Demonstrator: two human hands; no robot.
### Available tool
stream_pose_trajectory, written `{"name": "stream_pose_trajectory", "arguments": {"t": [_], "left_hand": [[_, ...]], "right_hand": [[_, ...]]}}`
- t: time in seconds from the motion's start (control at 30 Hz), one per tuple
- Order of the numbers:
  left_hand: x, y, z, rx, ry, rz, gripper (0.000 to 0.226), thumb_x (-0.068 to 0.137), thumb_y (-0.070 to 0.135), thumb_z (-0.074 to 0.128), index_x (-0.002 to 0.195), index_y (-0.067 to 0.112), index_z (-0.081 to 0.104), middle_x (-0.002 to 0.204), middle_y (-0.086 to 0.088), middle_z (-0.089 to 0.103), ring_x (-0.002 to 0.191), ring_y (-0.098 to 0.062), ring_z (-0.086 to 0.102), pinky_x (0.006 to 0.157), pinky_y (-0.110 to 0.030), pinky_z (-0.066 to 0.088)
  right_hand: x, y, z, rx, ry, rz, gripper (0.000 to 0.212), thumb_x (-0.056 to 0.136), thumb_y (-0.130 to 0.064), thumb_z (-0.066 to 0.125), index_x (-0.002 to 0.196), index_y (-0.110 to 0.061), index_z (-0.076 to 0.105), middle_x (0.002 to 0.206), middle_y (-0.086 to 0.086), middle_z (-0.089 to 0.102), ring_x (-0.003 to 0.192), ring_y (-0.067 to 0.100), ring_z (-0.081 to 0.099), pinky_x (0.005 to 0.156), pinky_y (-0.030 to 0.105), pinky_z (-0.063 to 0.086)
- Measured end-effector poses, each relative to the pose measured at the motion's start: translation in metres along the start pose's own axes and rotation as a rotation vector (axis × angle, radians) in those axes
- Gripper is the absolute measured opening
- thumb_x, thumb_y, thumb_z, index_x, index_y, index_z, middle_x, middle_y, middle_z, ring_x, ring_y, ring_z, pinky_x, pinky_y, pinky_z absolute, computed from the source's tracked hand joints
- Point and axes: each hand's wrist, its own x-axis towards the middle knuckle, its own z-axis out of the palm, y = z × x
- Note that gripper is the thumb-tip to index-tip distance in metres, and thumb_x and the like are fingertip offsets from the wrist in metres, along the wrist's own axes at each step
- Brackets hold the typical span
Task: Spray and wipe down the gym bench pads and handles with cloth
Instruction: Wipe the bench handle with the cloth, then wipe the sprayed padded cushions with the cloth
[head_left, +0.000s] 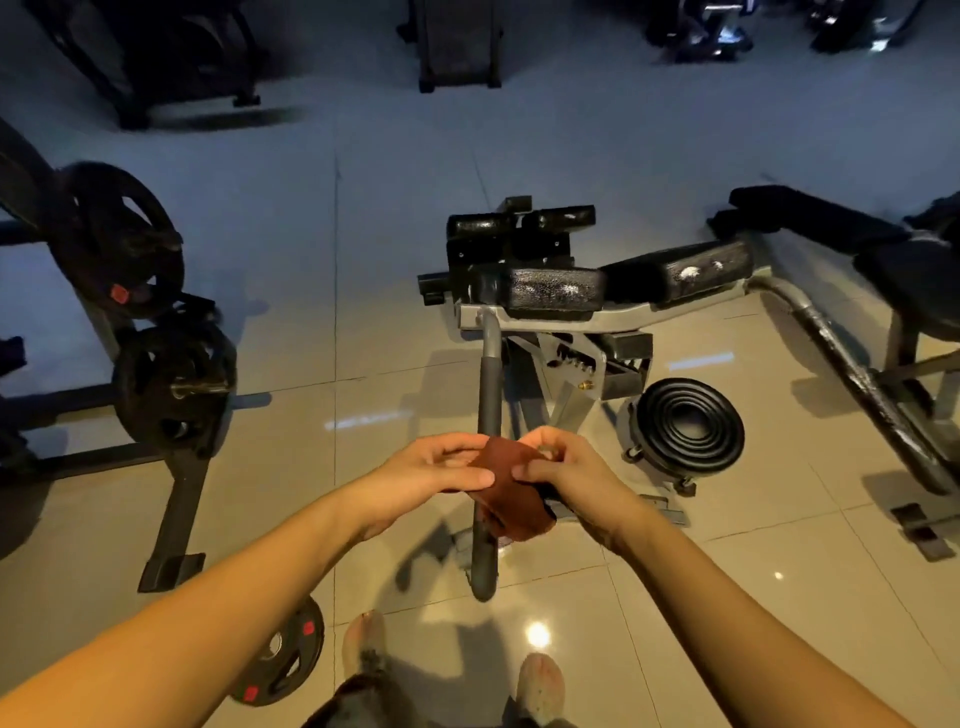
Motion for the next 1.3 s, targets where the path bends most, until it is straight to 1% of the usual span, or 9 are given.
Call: {"name": "stream_pose_trajectory", "arguments": {"t": [0.3, 0.43, 0.53, 0.63, 0.83, 0.93, 1.07, 1.17, 1.3], "left_hand": [[0.013, 0.033, -0.098, 0.264, -0.022, 0.282, 0.015, 0.091, 0.016, 0.075, 0.104, 0.022, 0.077, 0.103, 0.009, 0.075, 0.102, -0.010, 0.069, 0.092, -0.027, 0.055], [0.030, 0.045, -0.120, 0.429, 0.106, 0.358, 0.011, 0.086, 0.029, 0.081, 0.091, 0.034, 0.073, 0.084, 0.013, 0.073, 0.080, -0.005, 0.070, 0.074, -0.027, 0.059], [0.044, 0.063, -0.120, 0.515, 0.138, 0.471, 0.009, 0.087, 0.039, 0.077, 0.089, 0.041, 0.068, 0.079, 0.022, 0.070, 0.075, 0.003, 0.067, 0.063, -0.015, 0.053], [0.058, 0.082, -0.114, 0.505, 0.112, 0.560, 0.008, 0.090, 0.041, 0.075, 0.096, 0.038, 0.070, 0.081, 0.014, 0.071, 0.078, 0.002, 0.067, 0.062, -0.017, 0.054], [0.099, 0.103, -0.104, 0.164, -0.114, 0.365, 0.028, 0.085, 0.010, 0.081, 0.109, 0.023, 0.075, 0.095, 0.002, 0.078, 0.090, -0.014, 0.076, 0.087, -0.041, 0.063], [0.130, 0.115, -0.111, 0.221, -0.196, 0.327, 0.035, 0.089, 0.007, 0.076, 0.116, 0.028, 0.073, 0.106, 0.006, 0.078, 0.103, -0.013, 0.073, 0.098, -0.037, 0.058], [0.175, 0.151, -0.123, 0.309, -0.513, 0.180, 0.041, 0.095, 0.006, 0.068, 0.130, 0.028, 0.066, 0.116, 0.005, 0.076, 0.111, -0.013, 0.071, 0.106, -0.040, 0.051], [0.212, 0.184, -0.132, 0.464, -0.687, 0.136, 0.047, 0.091, 0.002, 0.071, 0.132, 0.023, 0.064, 0.115, 0.000, 0.077, 0.108, -0.014, 0.072, 0.102, -0.034, 0.054], [0.260, 0.217, -0.141, 0.726, -0.686, 0.247, 0.036, 0.088, 0.008, 0.077, 0.122, 0.019, 0.070, 0.090, 0.001, 0.077, 0.085, -0.005, 0.073, 0.088, -0.020, 0.056]], "right_hand": [[0.026, -0.059, 0.075, 0.131, 0.345, -0.085, 0.024, 0.085, -0.007, 0.077, 0.103, -0.003, 0.062, 0.098, 0.018, 0.069, 0.091, 0.030, 0.071, 0.085, 0.044, 0.059], [0.037, -0.075, 0.106, 0.069, 0.666, -0.074, 0.026, 0.085, -0.010, 0.079, 0.105, -0.003, 0.064, 0.085, 0.008, 0.063, 0.072, 0.011, 0.064, 0.060, 0.018, 0.055], [0.044, -0.082, 0.116, 0.206, 0.843, -0.108, 0.021, 0.085, -0.008, 0.079, 0.101, 0.000, 0.066, 0.074, 0.007, 0.061, 0.054, 0.005, 0.059, 0.050, 0.016, 0.050], [0.050, -0.095, 0.120, 0.325, 0.908, -0.190, 0.020, 0.087, -0.015, 0.079, 0.100, -0.003, 0.070, 0.081, 0.008, 0.071, 0.062, 0.006, 0.066, 0.053, 0.015, 0.051], [0.086, -0.106, 0.105, 0.446, 1.025, -0.258, 0.021, 0.090, -0.020, 0.076, 0.111, -0.018, 0.076, 0.102, 0.002, 0.077, 0.092, 0.011, 0.073, 0.072, 0.022, 0.059], [0.108, -0.105, 0.095, 0.420, 1.048, -0.313, 0.019, 0.096, -0.019, 0.068, 0.113, -0.020, 0.075, 0.100, -0.001, 0.077, 0.092, 0.010, 0.073, 0.074, 0.019, 0.058], [0.138, -0.111, 0.071, 0.439, 1.045, -0.366, 0.020, 0.095, -0.012, 0.068, 0.108, -0.024, 0.076, 0.098, 0.005, 0.076, 0.091, 0.019, 0.074, 0.075, 0.028, 0.060], [0.156, -0.115, 0.046, 0.519, 1.078, -0.230, 0.020, 0.093, -0.012, 0.070, 0.107, -0.024, 0.077, 0.098, 0.005, 0.077, 0.092, 0.021, 0.074, 0.074, 0.028, 0.059], [0.164, -0.113, 0.016, 0.589, 1.112, -0.113, 0.017, 0.095, -0.010, 0.065, 0.091, -0.019, 0.079, 0.076, 0.006, 0.074, 0.069, 0.024, 0.069, 0.063, 0.036, 0.054]]}}
